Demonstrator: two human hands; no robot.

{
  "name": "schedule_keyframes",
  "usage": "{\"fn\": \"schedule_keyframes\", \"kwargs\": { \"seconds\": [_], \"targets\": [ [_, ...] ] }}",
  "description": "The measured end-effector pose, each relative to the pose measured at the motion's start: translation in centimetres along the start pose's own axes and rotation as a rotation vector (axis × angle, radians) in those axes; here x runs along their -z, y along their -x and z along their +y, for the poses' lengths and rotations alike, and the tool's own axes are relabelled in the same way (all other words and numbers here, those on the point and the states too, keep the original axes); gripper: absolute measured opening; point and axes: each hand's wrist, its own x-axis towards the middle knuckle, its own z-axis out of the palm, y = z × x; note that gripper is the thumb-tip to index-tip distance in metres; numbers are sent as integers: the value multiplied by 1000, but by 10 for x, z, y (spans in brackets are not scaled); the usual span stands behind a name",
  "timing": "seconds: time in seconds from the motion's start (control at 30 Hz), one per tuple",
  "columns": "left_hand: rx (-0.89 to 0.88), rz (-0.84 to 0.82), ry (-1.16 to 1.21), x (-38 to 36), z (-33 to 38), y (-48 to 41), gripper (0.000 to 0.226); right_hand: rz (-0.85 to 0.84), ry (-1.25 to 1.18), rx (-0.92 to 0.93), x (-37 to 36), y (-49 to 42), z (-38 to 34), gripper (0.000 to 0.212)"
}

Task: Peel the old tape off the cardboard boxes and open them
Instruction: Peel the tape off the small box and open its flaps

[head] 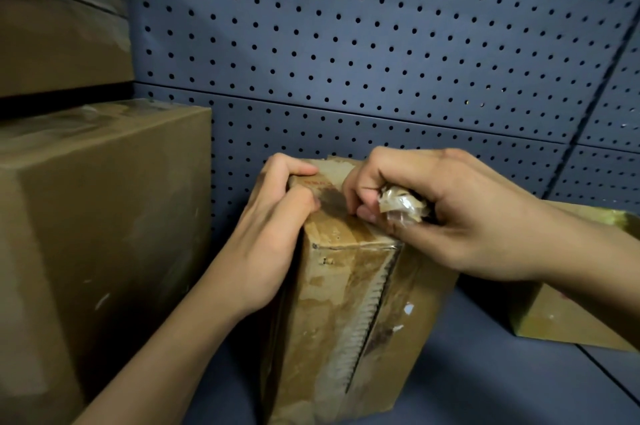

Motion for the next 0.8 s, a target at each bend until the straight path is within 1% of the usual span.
{"fn": "schedule_keyframes", "kwargs": {
  "seconds": [0.13,0.37,0.63,0.8],
  "targets": [
    [6,2,23,-2,0,1,31,28,-46,-23,0,-1,1,29],
    [29,16,-8,-1,6,5,32,40,-15,-12,-1,0,1,29],
    [8,21,-21,-2,9,13,36,46,-69,-23,2,2,3,44],
    [3,23,15,-3,6,11,35,80,-193,-67,1,4,5,27]
  ]
}}
